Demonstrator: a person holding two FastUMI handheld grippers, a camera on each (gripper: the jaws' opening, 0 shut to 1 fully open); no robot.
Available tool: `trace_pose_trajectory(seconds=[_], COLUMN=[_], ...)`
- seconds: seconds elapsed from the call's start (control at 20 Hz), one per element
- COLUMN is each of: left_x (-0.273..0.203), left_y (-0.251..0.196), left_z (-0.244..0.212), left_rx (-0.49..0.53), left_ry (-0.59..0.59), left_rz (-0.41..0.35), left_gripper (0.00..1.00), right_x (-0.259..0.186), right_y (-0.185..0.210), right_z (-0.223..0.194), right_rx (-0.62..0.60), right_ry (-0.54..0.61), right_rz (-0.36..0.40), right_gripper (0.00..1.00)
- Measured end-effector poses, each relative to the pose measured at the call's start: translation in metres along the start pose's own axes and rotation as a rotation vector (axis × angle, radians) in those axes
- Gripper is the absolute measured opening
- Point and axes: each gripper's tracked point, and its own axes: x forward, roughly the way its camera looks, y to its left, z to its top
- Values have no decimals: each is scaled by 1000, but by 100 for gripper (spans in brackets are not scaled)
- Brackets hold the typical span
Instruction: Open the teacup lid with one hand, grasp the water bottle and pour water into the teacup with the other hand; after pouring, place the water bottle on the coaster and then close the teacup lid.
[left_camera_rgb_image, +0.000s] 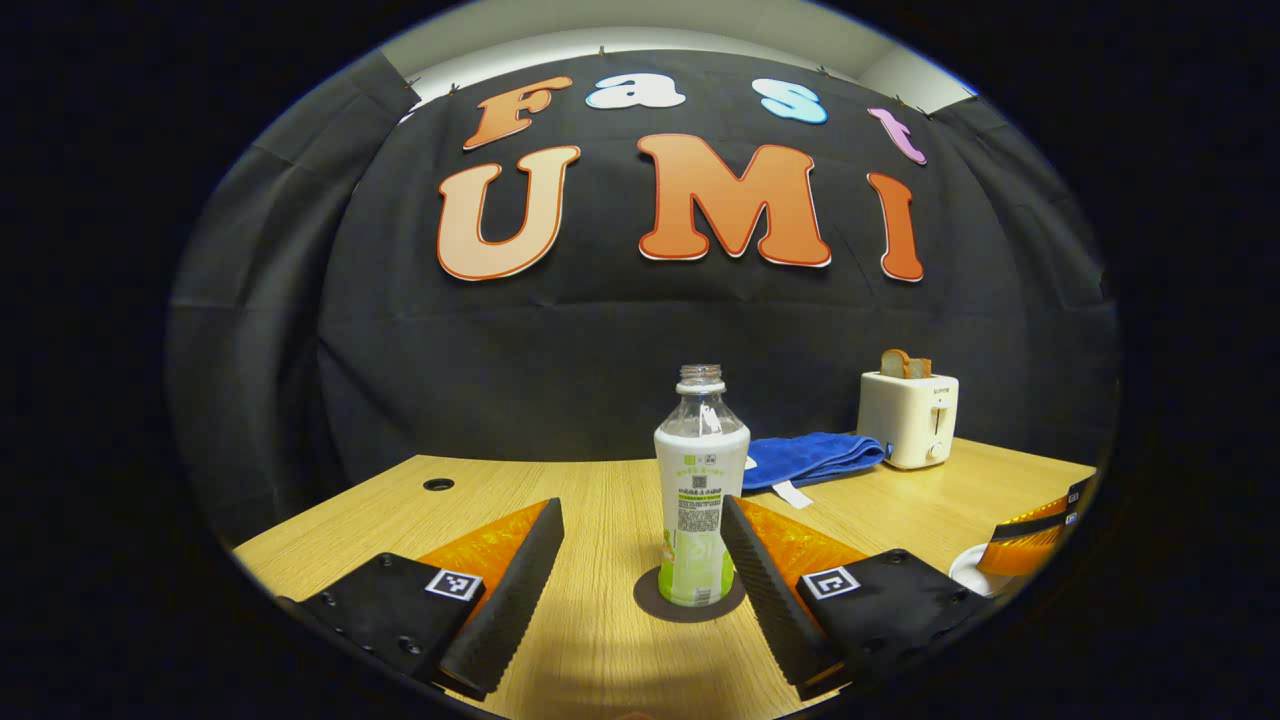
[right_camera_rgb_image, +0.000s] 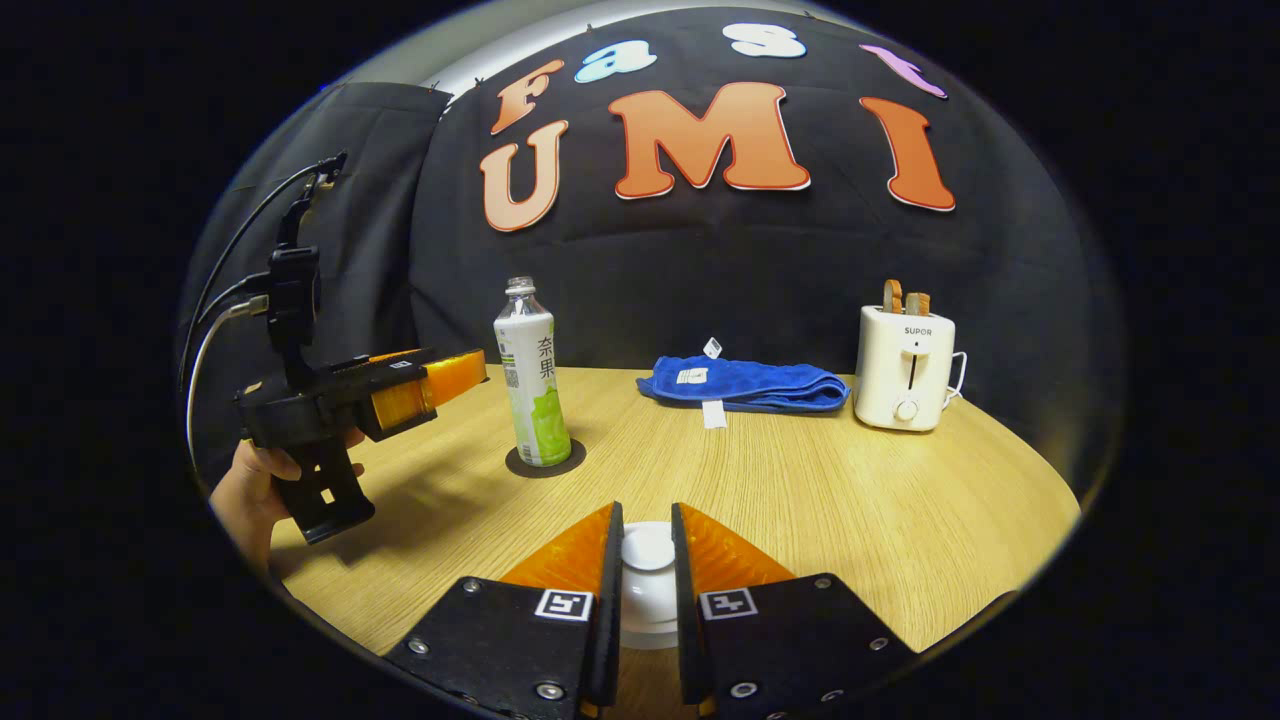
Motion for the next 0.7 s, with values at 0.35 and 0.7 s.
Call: trace_pose_trajectory(seconds=[0.35,0.7], left_x=[-26,-64], left_y=[-2,14], left_z=[32,58], left_rx=[0,-59], left_ry=[-67,-98], left_rz=[0,42], left_gripper=[100,99], right_x=[-18,-52], right_y=[8,4], right_z=[39,100], right_rx=[21,-14], right_ry=[-101,-268], right_rz=[16,-49], right_gripper=[65,87])
